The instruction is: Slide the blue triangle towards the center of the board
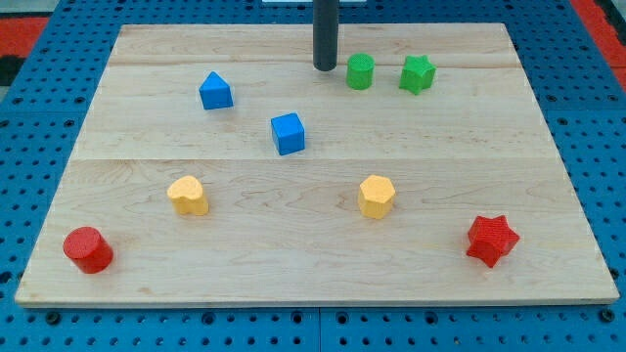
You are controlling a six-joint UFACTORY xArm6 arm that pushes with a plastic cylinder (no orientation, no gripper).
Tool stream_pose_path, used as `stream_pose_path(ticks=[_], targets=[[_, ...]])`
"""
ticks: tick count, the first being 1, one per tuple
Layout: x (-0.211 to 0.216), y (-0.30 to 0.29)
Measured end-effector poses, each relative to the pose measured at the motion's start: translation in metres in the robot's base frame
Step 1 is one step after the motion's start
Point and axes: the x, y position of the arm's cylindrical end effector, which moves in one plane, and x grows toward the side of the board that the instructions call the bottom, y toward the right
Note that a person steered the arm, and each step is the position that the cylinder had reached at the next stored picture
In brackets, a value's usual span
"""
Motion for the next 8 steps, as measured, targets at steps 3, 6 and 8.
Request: stream_pose_path(ticks=[3, 6, 8], targets=[[0.0, 0.082], [-0.018, -0.059], [0.017, -0.137]])
